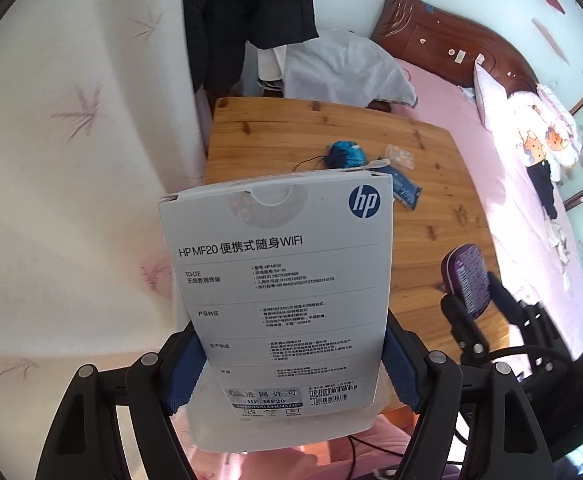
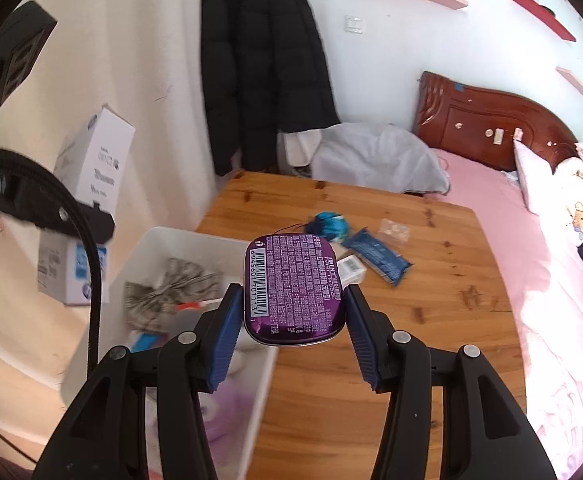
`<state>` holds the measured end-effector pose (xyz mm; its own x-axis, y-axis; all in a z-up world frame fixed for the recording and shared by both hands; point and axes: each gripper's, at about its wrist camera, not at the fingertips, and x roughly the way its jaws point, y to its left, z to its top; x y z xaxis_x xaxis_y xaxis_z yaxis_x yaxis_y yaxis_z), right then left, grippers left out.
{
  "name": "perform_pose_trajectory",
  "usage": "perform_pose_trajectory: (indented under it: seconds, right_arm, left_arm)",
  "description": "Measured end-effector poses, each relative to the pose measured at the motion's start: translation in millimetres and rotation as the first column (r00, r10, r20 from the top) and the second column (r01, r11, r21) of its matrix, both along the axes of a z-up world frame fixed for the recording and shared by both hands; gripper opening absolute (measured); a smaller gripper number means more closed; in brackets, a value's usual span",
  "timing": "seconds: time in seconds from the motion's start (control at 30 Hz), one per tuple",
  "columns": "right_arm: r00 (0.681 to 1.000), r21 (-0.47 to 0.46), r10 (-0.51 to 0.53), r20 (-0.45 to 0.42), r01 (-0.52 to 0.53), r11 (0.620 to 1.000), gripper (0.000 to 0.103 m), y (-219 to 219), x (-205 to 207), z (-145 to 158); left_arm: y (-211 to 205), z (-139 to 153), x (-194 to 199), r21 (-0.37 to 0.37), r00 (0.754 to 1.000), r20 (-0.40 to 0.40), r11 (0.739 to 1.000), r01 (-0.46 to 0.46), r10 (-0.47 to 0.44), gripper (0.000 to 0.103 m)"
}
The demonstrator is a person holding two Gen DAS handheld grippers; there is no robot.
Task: Organize objects
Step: 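Carry the HP box and purple tin over the white tray and release both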
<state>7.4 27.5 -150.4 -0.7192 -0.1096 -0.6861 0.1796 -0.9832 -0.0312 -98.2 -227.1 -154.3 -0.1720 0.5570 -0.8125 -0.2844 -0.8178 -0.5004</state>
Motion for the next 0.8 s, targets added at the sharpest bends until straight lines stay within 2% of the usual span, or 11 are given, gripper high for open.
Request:
perform_pose_trajectory:
  seconds: [0.1, 0.2, 0.37, 0.57, 0.63, 0.8]
  right_arm:
    - [1.0, 0.027, 0.019, 0.009, -0.019, 0.999, 0.054, -16, 5, -1]
    - [0.999, 0.031, 0.035, 0.029, -0.036, 0.999, 0.054, -26, 7, -3]
    - [0.995, 0.023, 0.047, 0.091, -0.049, 0.999, 0.055, -38, 2, -14]
    - [0.984, -0.001, 0.056, 0.167, -0.056, 0.998, 0.055, -52, -9, -30]
    - [0.981, -0.005, 0.062, 0.183, -0.062, 0.998, 0.055, -58, -10, -34]
    - [0.976, 0.004, 0.082, 0.201, -0.084, 0.996, 0.055, -69, -11, -42]
  left_arm:
    - [-10, -12, 8, -0.043, 1.0, -0.023, 0.999, 0.006, -0.007, 0.079]
    - [-16, -32, 13, -0.075, 1.0, -0.005, 0.997, 0.02, -0.02, 0.079]
    - [-19, -74, 19, -0.099, 0.994, 0.098, 0.993, 0.067, -0.057, 0.079]
    - [-16, -116, 31, -0.167, 0.975, 0.179, 0.973, 0.162, -0.132, 0.079]
    - [-15, -127, 36, -0.161, 0.965, 0.211, 0.969, 0.189, -0.153, 0.079]
    - [-12, -145, 41, -0.084, 0.941, 0.286, 0.973, 0.215, -0.183, 0.079]
